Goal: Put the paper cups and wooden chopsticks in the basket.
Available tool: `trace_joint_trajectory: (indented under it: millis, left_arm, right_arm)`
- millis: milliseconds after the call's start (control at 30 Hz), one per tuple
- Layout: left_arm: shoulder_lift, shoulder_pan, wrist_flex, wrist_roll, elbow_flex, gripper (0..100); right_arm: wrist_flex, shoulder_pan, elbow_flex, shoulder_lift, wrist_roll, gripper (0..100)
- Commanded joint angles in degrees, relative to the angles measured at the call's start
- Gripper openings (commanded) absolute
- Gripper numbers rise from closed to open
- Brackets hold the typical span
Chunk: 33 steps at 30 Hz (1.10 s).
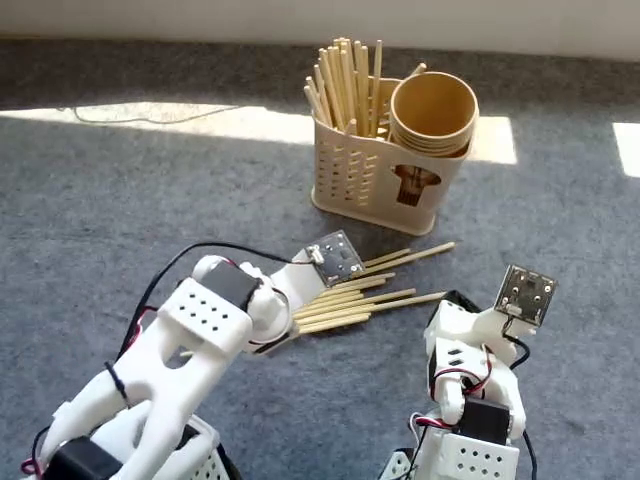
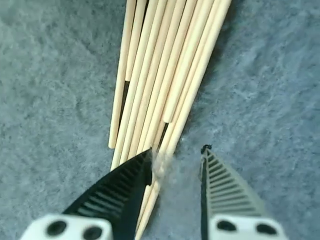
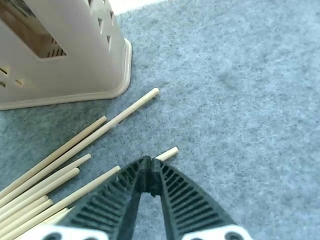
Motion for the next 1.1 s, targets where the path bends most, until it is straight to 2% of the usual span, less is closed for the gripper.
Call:
trace_joint_trajectory:
  millis: [0, 200, 367, 500, 600, 733, 900, 1067]
  left_arm:
    - [5.1, 2.6, -4.7, 0.0, -2.2, 16]
    - [16.1, 2.6, -10.9, 0.0, -2.7, 16]
    - [19.1, 2.1, -14.7, 0.0, -2.3, 16]
    - [19.2, 2.1, -14.7, -0.1, -2.3, 10]
    - [19.2, 2.2, -14.5, -0.3, -2.3, 4]
    - [19.0, 2.2, -14.3, -0.2, -2.3, 3]
    - [17.7, 2.2, -8.9, -0.2, -4.5, 2]
    - [9.6, 2.2, -4.4, -0.1, -5.0, 1]
  right_arm:
    - [0.1, 0.8, 6.9, -0.4, -0.3, 0.5]
    - [0.2, 0.8, 6.9, -0.4, -0.3, 0.5]
    - [0.2, 0.8, 6.9, -0.4, -0.3, 0.5]
    - [0.2, 0.8, 6.9, -0.4, -0.3, 0.5]
    - [0.2, 0.8, 6.9, -0.4, -0.3, 0.5]
    - [0.2, 0.8, 6.9, -0.4, -0.3, 0.5]
    - [0.2, 0.8, 6.9, -0.4, -0.3, 0.5]
    - [0.2, 0.8, 6.9, -0.4, -0.3, 0.5]
